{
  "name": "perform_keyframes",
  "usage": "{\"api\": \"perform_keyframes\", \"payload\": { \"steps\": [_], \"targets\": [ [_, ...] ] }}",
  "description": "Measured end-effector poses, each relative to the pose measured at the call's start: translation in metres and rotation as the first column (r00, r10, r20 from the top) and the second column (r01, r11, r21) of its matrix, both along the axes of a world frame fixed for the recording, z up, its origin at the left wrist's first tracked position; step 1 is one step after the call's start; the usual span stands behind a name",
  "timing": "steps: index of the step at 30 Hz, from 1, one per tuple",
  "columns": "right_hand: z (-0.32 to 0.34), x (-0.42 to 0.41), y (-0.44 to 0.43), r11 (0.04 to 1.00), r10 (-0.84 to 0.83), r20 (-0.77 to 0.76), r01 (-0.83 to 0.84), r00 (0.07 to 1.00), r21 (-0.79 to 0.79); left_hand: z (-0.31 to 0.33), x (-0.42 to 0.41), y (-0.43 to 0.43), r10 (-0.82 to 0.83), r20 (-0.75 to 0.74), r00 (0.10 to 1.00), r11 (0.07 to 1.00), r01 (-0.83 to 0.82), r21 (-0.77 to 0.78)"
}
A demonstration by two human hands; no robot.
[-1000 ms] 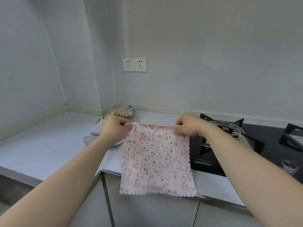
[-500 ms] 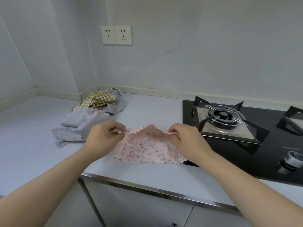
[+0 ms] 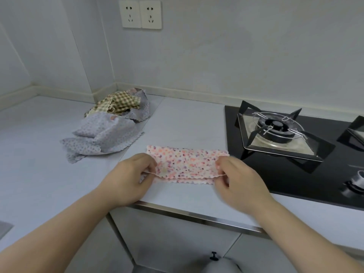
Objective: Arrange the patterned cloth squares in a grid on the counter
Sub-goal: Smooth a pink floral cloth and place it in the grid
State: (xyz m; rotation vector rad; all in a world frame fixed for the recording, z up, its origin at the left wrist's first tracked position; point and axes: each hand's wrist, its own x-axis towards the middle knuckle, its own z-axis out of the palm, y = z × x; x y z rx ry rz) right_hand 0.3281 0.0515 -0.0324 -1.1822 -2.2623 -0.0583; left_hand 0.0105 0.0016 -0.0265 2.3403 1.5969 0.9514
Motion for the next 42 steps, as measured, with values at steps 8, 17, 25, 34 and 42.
{"api": "perform_keyframes", "payload": {
  "steps": [8,17,25,34,42],
  "targets": [
    [0.006,-0.003,-0.005,0.987,0.069,0.04,-0.074,0.997,0.145,-0.004,0.0,-0.001,0.007,-0.029,1.0,1.0,-0.008,-0.025],
    [0.0,-0.001,0.001,0.998,0.052,0.008,-0.052,0.999,0.035,-0.004,0.003,-0.003,0.037,-0.134,0.99,0.997,-0.027,0.075],
    [0.004,0.0,-0.001,0.996,-0.019,0.122,0.008,0.992,0.088,0.005,0.01,-0.007,0.153,-0.296,0.943,0.96,-0.07,0.273],
    [0.007,-0.004,-0.001,0.99,-0.092,0.133,0.076,0.987,0.123,0.007,0.017,-0.003,0.183,-0.341,0.922,0.955,-0.084,0.286],
    [0.037,-0.056,0.003,0.99,-0.113,0.21,0.128,0.971,-0.06,0.023,0.088,0.035,0.179,-0.275,0.945,0.983,-0.18,0.02]
  ]
}}
